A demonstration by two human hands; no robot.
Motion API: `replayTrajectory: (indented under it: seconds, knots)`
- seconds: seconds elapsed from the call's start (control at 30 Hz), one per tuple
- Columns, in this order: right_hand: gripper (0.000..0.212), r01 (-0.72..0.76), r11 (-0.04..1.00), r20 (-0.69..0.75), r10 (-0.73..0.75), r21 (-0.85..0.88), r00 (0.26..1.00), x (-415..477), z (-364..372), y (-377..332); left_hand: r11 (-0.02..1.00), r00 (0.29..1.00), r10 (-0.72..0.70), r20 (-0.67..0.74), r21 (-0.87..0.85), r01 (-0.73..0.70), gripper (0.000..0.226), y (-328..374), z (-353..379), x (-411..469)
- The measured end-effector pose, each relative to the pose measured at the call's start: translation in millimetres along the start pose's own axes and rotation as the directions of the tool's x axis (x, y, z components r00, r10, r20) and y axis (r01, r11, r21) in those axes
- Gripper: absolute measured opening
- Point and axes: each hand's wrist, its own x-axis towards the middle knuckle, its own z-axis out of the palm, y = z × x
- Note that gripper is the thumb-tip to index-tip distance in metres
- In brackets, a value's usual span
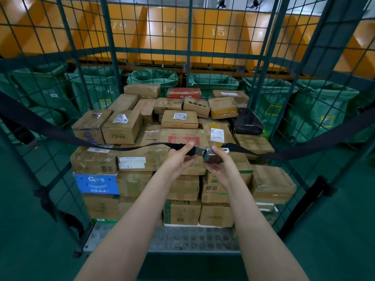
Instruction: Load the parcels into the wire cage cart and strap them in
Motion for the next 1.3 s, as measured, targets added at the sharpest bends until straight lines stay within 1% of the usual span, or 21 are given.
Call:
replayTrajectory:
  seconds: [0.07,0.13,0.17,0.23,0.33,0.37,0.47,0.53,0.6,0.73,0.8,0.87,0.97,1.03,1.1,1.13,1.2,1.23,1.27,1.3]
  knots:
    - [0.040,0.014,0.998,-0.024,-0.016,-0.057,1.000,2,0,6,0.999,0.999,-0.008,-0.050,0.046,0.010,0.039,-3,-1,0]
    - [0.048,0.027,0.997,-0.053,-0.031,-0.077,0.998,4,-2,12,0.991,0.995,-0.014,-0.098,0.135,0.027,0.041,-7,-2,1]
    - [0.049,0.021,0.998,-0.051,-0.024,-0.060,0.998,3,-3,14,0.985,0.994,-0.018,-0.106,0.167,0.035,0.043,-8,-3,1]
    - [0.042,-0.001,1.000,-0.045,0.001,-0.001,0.999,1,-4,18,0.981,0.994,-0.026,-0.110,0.187,0.046,0.046,-9,-5,2]
    - [0.020,-0.030,0.996,-0.053,0.035,0.088,0.998,-1,-3,22,0.984,0.995,-0.029,-0.096,0.172,0.046,0.046,-7,-7,5]
    - [0.017,-0.028,0.995,-0.063,0.035,0.097,0.997,-2,-2,23,0.985,0.994,-0.036,-0.099,0.163,0.052,0.046,-8,-8,5]
    - [0.021,-0.025,0.997,-0.090,0.032,0.076,0.995,1,-1,22,0.987,0.991,-0.080,-0.105,0.131,0.094,0.046,-12,-7,3]
    - [0.016,-0.029,0.998,-0.091,0.034,0.054,0.995,2,-1,20,0.987,0.989,-0.096,-0.116,0.117,0.110,0.047,-16,-5,2]
    - [0.017,-0.036,0.999,-0.098,0.038,0.028,0.994,3,-2,18,0.983,0.989,-0.085,-0.123,0.149,0.103,0.046,-16,-3,3]
    - [0.015,-0.054,0.998,-0.044,0.055,0.019,0.998,2,1,17,0.981,0.994,-0.102,-0.045,0.161,0.108,0.039,-10,3,3]
    - [0.016,-0.058,0.997,-0.066,0.061,0.050,0.996,3,3,16,0.983,0.995,-0.096,-0.030,0.157,0.099,0.038,-9,5,4]
    - [0.018,-0.052,0.998,-0.080,0.054,0.032,0.995,7,5,17,0.982,0.994,-0.105,-0.019,0.155,0.107,0.039,-9,3,6]
    - [0.019,-0.063,0.997,-0.093,0.059,-0.039,0.994,14,6,21,0.981,0.987,-0.163,-0.006,0.105,0.163,0.041,-15,-3,10]
    - [0.024,-0.097,0.995,-0.091,0.096,-0.014,0.991,19,6,28,0.979,0.981,-0.195,-0.022,0.048,0.196,0.040,-20,-7,13]
    - [0.025,-0.139,0.990,-0.099,0.139,0.004,0.985,23,8,34,0.972,0.971,-0.236,-0.040,0.011,0.236,0.028,-23,-11,18]
    - [0.021,-0.161,0.987,-0.105,0.161,0.006,0.981,24,8,37,0.966,0.965,-0.257,-0.049,0.010,0.258,0.022,-26,-12,22]
    - [0.010,-0.206,0.979,-0.120,0.204,0.003,0.972,27,5,41,0.956,0.954,-0.292,-0.074,0.015,0.294,0.023,-33,-17,27]
    - [0.009,-0.226,0.974,-0.128,0.224,-0.002,0.966,29,3,43,0.948,0.945,-0.316,-0.087,0.003,0.318,0.022,-37,-19,29]
    - [0.010,-0.247,0.969,-0.132,0.243,-0.018,0.961,32,0,44,0.943,0.939,-0.333,-0.087,-0.002,0.334,0.013,-40,-19,33]
    - [0.010,-0.268,0.963,-0.139,0.261,-0.040,0.955,32,-2,47,0.937,0.934,-0.348,-0.087,-0.009,0.348,0.010,-43,-20,32]
